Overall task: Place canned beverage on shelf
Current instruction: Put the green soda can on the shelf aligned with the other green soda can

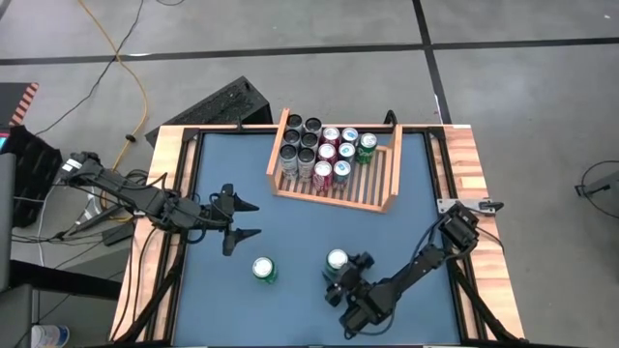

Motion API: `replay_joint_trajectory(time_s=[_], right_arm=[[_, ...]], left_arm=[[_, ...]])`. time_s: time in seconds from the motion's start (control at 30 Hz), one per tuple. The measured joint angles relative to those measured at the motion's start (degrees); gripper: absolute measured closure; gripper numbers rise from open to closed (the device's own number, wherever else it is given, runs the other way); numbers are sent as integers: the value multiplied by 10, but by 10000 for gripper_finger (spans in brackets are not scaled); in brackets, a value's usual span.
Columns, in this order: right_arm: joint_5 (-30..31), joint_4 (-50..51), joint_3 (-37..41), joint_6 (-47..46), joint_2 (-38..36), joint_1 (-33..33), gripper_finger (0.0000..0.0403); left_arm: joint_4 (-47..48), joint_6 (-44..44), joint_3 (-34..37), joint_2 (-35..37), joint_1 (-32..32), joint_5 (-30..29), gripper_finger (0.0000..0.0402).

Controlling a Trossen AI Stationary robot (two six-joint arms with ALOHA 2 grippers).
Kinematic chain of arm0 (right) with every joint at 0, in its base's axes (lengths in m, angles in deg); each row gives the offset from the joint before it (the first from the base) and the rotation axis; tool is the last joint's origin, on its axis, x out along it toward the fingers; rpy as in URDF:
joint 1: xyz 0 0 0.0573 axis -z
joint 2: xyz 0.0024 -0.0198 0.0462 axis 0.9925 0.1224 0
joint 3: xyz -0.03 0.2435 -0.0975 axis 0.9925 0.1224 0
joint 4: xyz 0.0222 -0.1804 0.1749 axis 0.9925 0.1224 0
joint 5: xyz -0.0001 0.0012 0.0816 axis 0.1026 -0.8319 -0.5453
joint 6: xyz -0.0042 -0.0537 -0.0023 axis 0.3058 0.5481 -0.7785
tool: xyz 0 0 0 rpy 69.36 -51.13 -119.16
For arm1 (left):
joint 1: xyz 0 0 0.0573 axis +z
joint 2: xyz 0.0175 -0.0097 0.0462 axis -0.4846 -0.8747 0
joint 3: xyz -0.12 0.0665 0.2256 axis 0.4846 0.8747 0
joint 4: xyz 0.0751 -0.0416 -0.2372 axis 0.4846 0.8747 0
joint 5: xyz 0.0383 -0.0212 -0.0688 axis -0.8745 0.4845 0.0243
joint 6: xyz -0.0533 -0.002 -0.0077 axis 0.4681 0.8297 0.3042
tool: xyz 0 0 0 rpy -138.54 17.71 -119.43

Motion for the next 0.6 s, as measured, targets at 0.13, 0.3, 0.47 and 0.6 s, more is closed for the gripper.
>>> replay_joint_trajectory(time_s=[0.13, 0.3, 0.47, 0.6], right_arm=[[-32, 110, -63, 6, -2, -5, 11], [-89, 327, -161, -36, -4, -2, 12], [-162, 451, -277, -22, -11, 15, 12], [-238, 465, -362, 50, -12, 37, 12]], left_arm=[[0, 0, 0, 0, 0, 0, 95], [4, 0, 0, 0, 0, 10, 95], [10, 3, 0, 0, 0, 21, 95], [24, 9, 0, 0, 0, 21, 95]])
